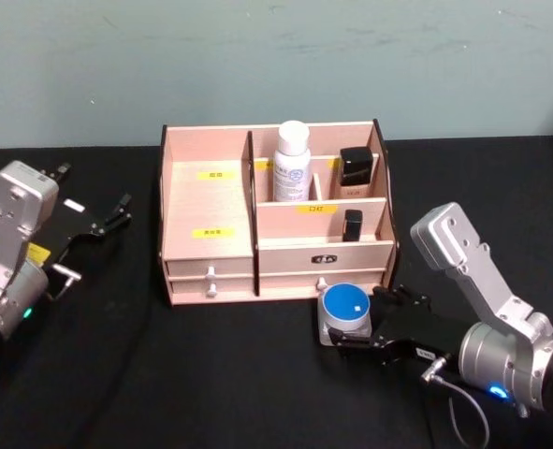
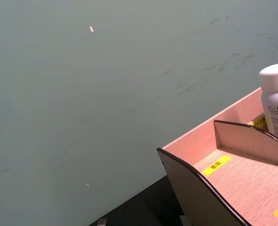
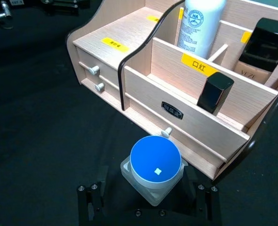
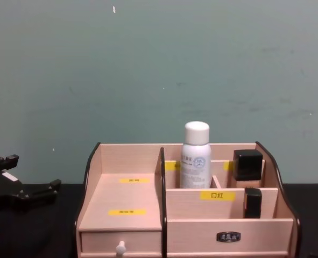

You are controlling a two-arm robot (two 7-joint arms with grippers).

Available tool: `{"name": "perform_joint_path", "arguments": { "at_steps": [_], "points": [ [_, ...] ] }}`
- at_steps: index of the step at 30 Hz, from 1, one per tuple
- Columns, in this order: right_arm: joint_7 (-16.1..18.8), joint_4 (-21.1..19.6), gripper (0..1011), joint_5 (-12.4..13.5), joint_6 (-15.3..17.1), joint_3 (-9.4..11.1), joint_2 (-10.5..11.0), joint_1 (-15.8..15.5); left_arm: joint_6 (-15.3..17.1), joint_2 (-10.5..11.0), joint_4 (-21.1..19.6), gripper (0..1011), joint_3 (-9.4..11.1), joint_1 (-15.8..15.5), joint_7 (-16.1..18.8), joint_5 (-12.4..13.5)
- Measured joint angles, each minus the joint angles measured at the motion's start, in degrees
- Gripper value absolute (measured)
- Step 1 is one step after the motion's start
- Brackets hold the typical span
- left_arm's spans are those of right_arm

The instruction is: Pick up the facial cleanser and watermelon frost from the table and place them into the tiered storage box.

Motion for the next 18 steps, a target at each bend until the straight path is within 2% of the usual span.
{"name": "perform_joint_path", "arguments": {
  "at_steps": [18],
  "points": [
    [1.5, 4.3, 1003, -2.9, -0.5, -0.9, -2.7, 2.9, 0.0, 0.0, 0.0, 1001, 0.0, 0.0, 0.0, 0.0]
  ]
}}
